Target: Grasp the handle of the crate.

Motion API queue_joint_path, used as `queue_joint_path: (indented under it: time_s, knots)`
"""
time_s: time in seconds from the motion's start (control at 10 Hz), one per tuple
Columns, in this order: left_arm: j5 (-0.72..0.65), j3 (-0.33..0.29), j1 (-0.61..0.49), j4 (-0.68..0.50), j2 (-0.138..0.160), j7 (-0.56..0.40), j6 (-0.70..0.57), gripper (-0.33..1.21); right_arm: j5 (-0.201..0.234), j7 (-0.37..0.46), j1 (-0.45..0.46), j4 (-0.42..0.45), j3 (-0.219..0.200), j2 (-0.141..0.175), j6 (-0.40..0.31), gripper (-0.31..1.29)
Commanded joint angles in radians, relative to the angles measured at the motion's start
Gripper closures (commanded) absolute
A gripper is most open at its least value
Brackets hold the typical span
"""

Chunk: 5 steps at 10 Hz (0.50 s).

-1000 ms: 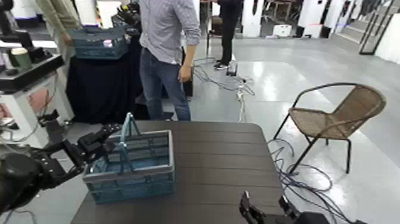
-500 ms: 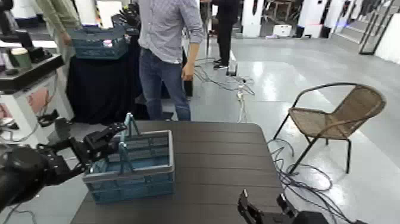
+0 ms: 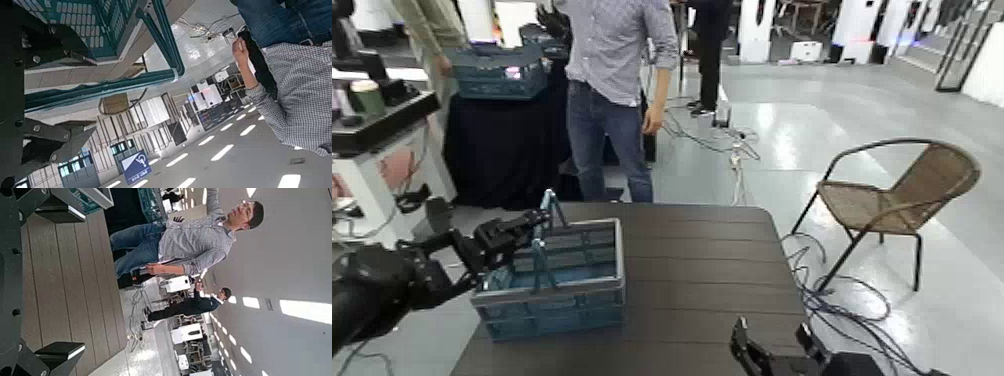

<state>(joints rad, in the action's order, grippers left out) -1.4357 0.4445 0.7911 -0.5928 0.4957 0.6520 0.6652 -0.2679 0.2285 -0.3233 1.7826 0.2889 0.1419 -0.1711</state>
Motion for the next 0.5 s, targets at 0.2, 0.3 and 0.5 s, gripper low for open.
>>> queue_joint_path:
  time_s: [0.2,0.3,0.5]
  knots:
    - [0.000,-0.001,0.000,0.007,0.001,0.000,-0.007,1.14,-0.004,0.000,0.001,0.000,0.001,0.001,-0.001,0.15]
    - [0.000,0.000,0.000,0.007,0.000,0.000,-0.004,1.15,-0.004,0.000,0.001,0.000,0.001,0.001,-0.001,0.16]
    - [0.000,0.000,-0.007,-0.001,-0.005,0.006,-0.007,1.20,-0.005,0.000,-0.003,0.001,-0.004,0.001,-0.001,0.16]
